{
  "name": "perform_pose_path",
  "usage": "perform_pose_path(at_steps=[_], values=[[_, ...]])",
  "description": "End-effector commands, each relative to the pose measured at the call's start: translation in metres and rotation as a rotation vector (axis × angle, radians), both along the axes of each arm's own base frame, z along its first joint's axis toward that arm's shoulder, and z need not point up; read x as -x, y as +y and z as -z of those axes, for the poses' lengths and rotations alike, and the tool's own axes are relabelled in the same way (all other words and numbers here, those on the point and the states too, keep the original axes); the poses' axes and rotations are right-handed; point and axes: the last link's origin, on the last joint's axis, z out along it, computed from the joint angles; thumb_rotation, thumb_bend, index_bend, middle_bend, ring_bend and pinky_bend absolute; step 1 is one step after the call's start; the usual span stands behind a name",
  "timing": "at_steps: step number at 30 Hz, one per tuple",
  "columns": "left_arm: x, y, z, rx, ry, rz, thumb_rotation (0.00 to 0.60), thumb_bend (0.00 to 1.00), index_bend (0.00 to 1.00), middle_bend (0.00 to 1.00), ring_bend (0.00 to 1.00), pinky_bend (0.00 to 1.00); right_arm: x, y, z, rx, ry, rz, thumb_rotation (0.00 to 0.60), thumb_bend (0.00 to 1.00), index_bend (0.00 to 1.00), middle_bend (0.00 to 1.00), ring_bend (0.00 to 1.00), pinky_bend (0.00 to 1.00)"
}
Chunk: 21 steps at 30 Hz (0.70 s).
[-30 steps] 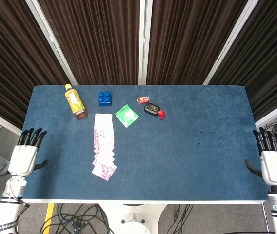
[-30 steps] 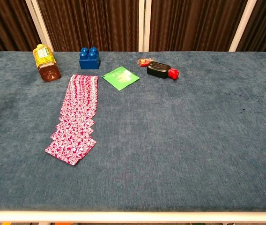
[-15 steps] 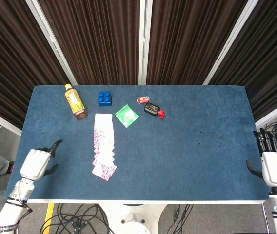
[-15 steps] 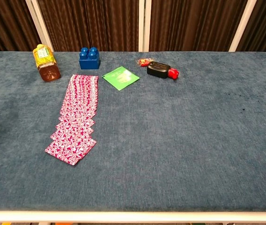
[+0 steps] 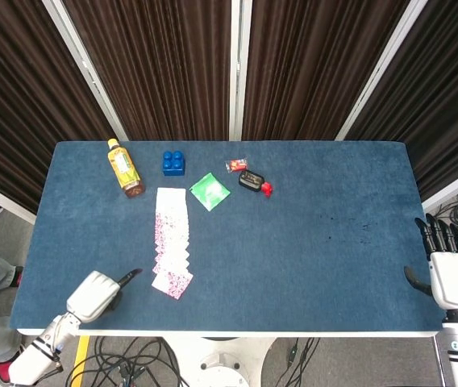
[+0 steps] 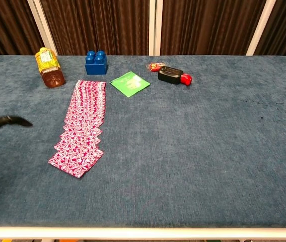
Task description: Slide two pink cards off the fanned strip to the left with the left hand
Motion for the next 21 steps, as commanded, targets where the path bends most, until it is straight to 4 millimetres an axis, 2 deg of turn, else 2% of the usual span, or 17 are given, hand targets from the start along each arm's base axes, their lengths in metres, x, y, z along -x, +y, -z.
perform_pose_path(at_steps=[1,9,21], values=[[-0.003,-0.001,0.008,0.055,0.065,0.001,0.6,0.67,0.18,0.8,0.87,0.83,0.0,0.0,0.001,-0.002,-0.001,0.001,0.6,0.2,0.0,0.0,0.0,0.0],[-0.013,0.0,0.026,0.096,0.121,0.003,0.6,0.68,0.18,0.79,0.87,0.83,0.003,-0.002,0.004,-0.012,0.006,0.017,0.6,0.2,0.0,0.0,0.0,0.0],[-0.036,0.007,0.05,0.105,0.087,0.051,0.6,0.69,0.16,0.79,0.87,0.83,0.007,-0.009,0.008,-0.029,0.01,0.04,0.6,0.2,0.0,0.0,0.0,0.0]])
